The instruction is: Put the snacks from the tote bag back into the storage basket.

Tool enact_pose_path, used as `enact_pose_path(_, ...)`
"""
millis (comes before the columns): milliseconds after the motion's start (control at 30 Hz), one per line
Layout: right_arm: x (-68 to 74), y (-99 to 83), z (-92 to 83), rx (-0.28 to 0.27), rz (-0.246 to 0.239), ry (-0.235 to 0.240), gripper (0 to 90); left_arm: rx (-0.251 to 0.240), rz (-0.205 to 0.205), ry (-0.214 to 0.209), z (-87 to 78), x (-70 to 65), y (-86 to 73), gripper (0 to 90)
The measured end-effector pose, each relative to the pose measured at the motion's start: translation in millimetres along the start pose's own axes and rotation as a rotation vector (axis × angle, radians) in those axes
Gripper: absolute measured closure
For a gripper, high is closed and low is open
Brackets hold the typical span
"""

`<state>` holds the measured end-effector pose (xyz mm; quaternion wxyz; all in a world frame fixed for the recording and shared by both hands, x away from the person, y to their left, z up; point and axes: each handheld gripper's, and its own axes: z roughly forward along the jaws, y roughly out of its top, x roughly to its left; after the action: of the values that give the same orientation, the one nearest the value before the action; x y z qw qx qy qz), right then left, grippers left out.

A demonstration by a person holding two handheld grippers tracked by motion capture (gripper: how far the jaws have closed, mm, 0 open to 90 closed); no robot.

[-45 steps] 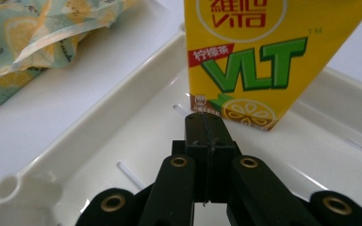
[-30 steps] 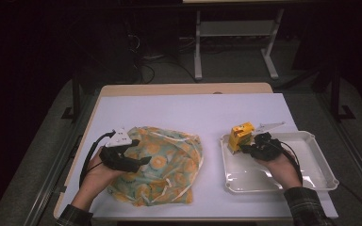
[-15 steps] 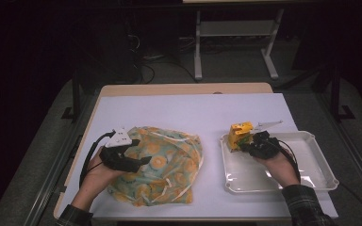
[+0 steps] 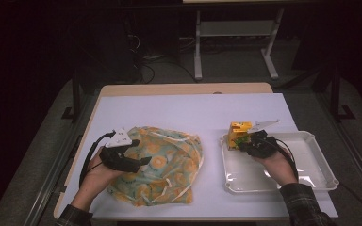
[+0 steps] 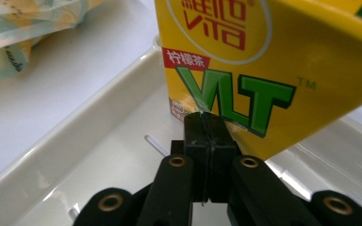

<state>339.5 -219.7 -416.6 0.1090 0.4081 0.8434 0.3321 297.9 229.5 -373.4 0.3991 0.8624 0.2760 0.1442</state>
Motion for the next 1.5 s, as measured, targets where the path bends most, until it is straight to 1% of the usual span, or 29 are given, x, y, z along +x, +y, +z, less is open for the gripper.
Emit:
enact_pose_path(100, 1.7, -0.6, -3.3, -0.004, 0.002, 0.006, 84.4, 0.008, 0.004, -0.001, 0.4, 0.5, -0.9, 24.1)
enact_pose_path(167, 2.9, -1.5, -7.7, -0.006, 0.003, 0.012, 81.4, 0.01, 0.003, -0.003, 0.8, 0.6, -1.4, 24.1)
enact_pose_path(200, 5.1, -2.4, -12.5, -0.011, 0.008, 0.016, 77.4, 0.01, 0.002, -0.003, 0.8, 0.8, -1.5, 24.1)
enact_pose_path(233, 5.1, -2.4, -12.5, -0.011, 0.008, 0.016, 77.4, 0.01, 0.002, -0.003, 0.8, 0.8, -1.5, 24.1)
enact_pose_path(300, 6.2, -3.5, -16.4, -0.021, 0.008, 0.024, 72.4, 0.009, 0.001, -0.007, 0.8, 0.4, -1.3, 24.1)
enact_pose_path(333, 7.2, -4.9, -20.0, -0.032, 0.016, 0.032, 66.0, 0.011, 0.002, -0.008, 1.3, -0.5, -1.2, 24.1)
enact_pose_path(367, 7.2, -4.9, -20.0, -0.032, 0.016, 0.032, 66.0, 0.011, 0.002, -0.008, 1.3, -0.5, -1.2, 24.1)
enact_pose_path(400, 7.4, -6.2, -23.0, -0.039, 0.018, 0.033, 59.9, 0.016, 0.002, -0.009, 1.9, -0.9, -1.2, 24.1)
enact_pose_path(433, 7.4, -6.2, -23.0, -0.039, 0.018, 0.033, 59.9, 0.016, 0.002, -0.009, 1.9, -0.9, -1.2, 24.1)
enact_pose_path(467, 8.2, -7.9, -26.0, -0.05, 0.028, 0.04, 52.5, 0.017, 0.005, -0.01, 3.0, -1.2, -1.6, 24.1)
enact_pose_path(500, 8.2, -7.9, -26.0, -0.05, 0.028, 0.04, 52.5, 0.017, 0.005, -0.01, 3.0, -1.2, -1.6, 24.1)
enact_pose_path(533, 9.3, -9.8, -29.0, -0.059, 0.036, 0.043, 46.0, 0.015, -0.002, -0.015, 4.1, -2.0, -2.2, 24.1)
enact_pose_path(567, 9.3, -9.8, -29.0, -0.059, 0.036, 0.043, 46.0, 0.015, -0.002, -0.015, 4.1, -2.0, -2.2, 24.1)
enact_pose_path(600, 9.8, -10.6, -30.1, -0.065, 0.033, 0.046, 42.9, 0.019, 0.005, -0.014, 4.3, -1.7, -2.2, 24.1)
enact_pose_path(633, 11.8, -12.0, -32.2, -0.077, 0.032, 0.039, 37.9, 0.02, 0.005, -0.014, 4.4, -1.6, -2.2, 24.1)
enact_pose_path(667, 11.8, -12.0, -32.2, -0.077, 0.032, 0.039, 37.9, 0.02, 0.004, -0.015, 4.4, -1.6, -2.1, 24.1)
enact_pose_path(733, 14.2, -13.8, -34.8, -0.091, 0.022, 0.037, 33.2, 0.023, 0.01, -0.015, 3.8, -1.5, -0.7, 24.1)
enact_pose_path(767, 14.2, -13.8, -34.8, -0.091, 0.022, 0.037, 33.2, 0.023, 0.01, -0.015, 3.8, -1.5, -0.7, 24.1)
enact_pose_path(867, 19.2, -19.2, -38.9, -0.098, 0.016, 0.033, 29.2, 0.021, 0.015, -0.019, 4.3, -2.3, -0.8, 24.1)
enact_pose_path(933, 21.5, -22.0, -41.7, -0.106, 0.016, 0.032, 28.1, 0.024, 0.009, -0.018, 4.0, -2.6, -2.1, 24.1)
enact_pose_path(1100, 26.9, -27.8, -48.7, -0.124, 0.01, 0.027, 27.0, 0.024, 0.011, -0.019, 2.9, -2.1, -2.7, 24.1)
enact_pose_path(1167, 29.3, -30.4, -50.8, -0.129, 0.016, 0.027, 26.7, 0.024, 0.009, -0.017, 3.1, -2.2, -2.7, 24.1)
enact_pose_path(1200, 31.0, -33.5, -52.5, -0.134, 0.01, 0.022, 26.6, 0.023, 0.007, -0.018, 3.7, -2.6, -2.7, 24.1)
enact_pose_path(1367, 34.8, -39.3, -54.9, -0.137, 0.003, 0.017, 25.5, 0.033, 0.014, -0.021, 5.0, -3.5, -2.9, 24.1)
enact_pose_path(1500, 40.9, -48.2, -59.4, -0.145, 0.007, 0.016, 25.5, 0.036, 0.015, -0.018, 6.3, -4.2, -3.8, 24.1)
